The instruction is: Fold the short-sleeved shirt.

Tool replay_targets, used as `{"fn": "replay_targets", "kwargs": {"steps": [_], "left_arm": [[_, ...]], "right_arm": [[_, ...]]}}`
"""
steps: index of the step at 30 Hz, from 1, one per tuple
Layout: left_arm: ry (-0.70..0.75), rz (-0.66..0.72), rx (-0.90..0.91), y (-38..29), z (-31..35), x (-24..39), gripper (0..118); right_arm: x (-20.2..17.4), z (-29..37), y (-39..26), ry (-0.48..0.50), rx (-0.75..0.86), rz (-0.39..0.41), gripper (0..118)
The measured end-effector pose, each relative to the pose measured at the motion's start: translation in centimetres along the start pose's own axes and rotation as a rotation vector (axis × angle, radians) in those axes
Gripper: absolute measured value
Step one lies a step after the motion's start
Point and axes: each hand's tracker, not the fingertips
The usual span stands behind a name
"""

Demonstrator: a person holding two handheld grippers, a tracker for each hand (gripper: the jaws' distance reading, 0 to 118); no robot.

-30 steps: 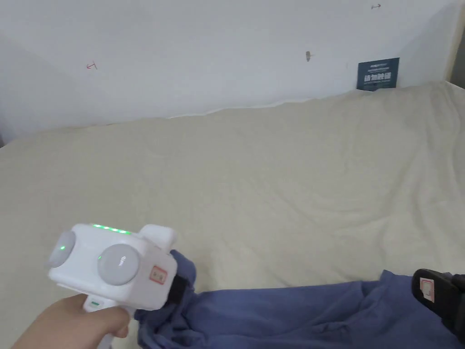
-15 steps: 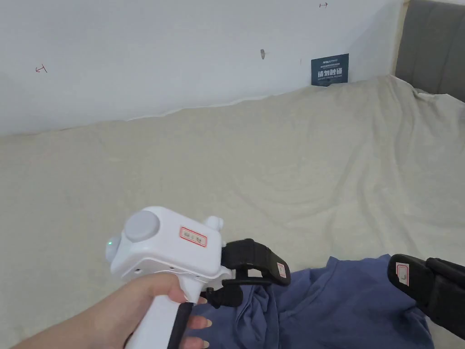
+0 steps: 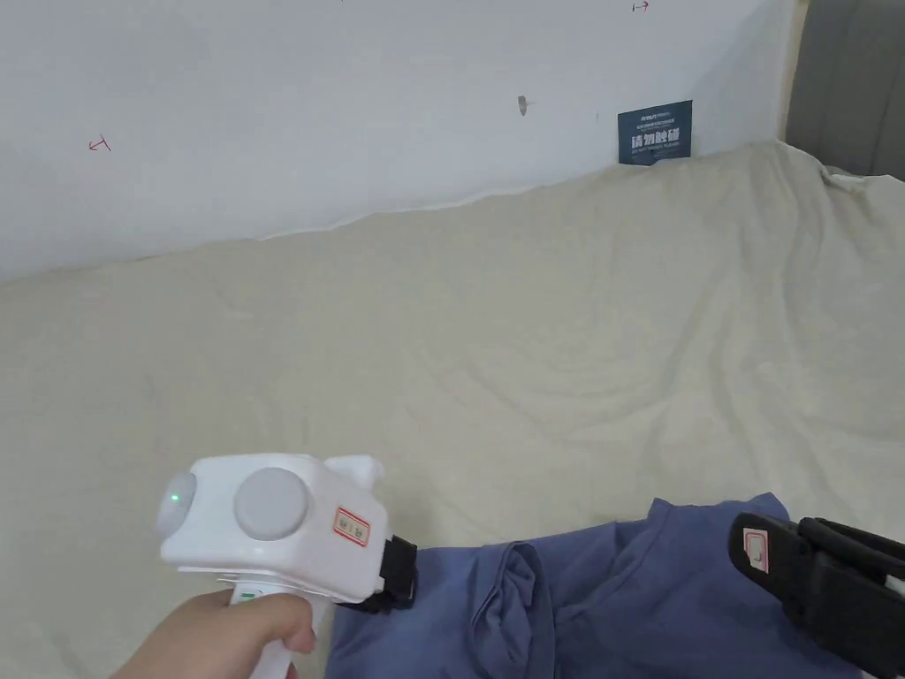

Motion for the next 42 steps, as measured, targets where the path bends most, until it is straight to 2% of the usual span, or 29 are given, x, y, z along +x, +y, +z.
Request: {"fn": "replay_targets", "kwargs": {"steps": [2,7,12,15,18,20,23,27,32,33,34,36,37,38,42], "left_arm": [[0.034,-0.05,-0.036,0.2,-2.1,1.3,0],[0.038,-0.059,-0.081,0.5,-5.6,3.6,0],[-0.053,-0.06,-0.092,0.8,-6.1,6.3,0],[-0.25,-0.085,-0.054,0.6,-5.2,7.4,0],[-0.576,0.019,-0.086,0.7,-4.6,7.3,0],[-0.689,0.034,-0.022,0.4,-3.1,6.9,0],[-0.664,0.038,0.141,-0.2,0.8,4.5,0],[-0.615,0.172,0.252,-1.2,5.6,-2.2,0],[-0.476,0.244,0.21,-2.9,6.9,-10.6,0],[-0.442,0.253,0.186,-3.3,6.5,-11.9,4],[-0.43,0.267,0.168,-3.7,5.8,-13.0,15],[-0.449,0.306,0.106,-4.5,3.7,-14.8,75],[-0.465,0.312,0.07,-4.8,2.5,-15.4,100],[-0.493,0.307,0.043,-5.0,1.3,-15.7,116],[-0.709,0.399,0.023,-5.4,-2.4,-16.7,117]], "right_arm": [[0.0,0.1,0.0,-0.005,-0.002,0.01,1],[0.2,0.5,0.2,-0.023,-0.003,0.019,1],[0.7,0.3,0.0,-0.034,-0.004,-0.009,1],[0.6,0.0,-0.1,-0.034,-0.008,-0.03,1],[0.3,0.0,-0.1,-0.024,-0.01,-0.042,1],[-0.1,0.1,0.0,-0.021,-0.009,-0.036,1],[-0.4,0.3,0.4,-0.018,-0.009,-0.015,1],[-0.8,0.3,0.8,-0.023,-0.012,0.007,1],[-1.4,-0.6,0.5,-0.019,-0.028,-0.002,1],[-1.6,-0.8,0.4,-0.021,-0.035,-0.005,1],[-1.8,-1.0,0.3,-0.02,-0.048,-0.009,1],[-2.2,-1.6,0.0,-0.004,-0.08,-0.013,1],[-2.5,-1.9,-0.1,-0.002,-0.091,-0.007,1],[-2.8,-2.1,-0.2,-0.003,-0.103,0.006,1],[-3.9,-3.1,-0.4,-0.008,-0.138,0.057,1]]}}
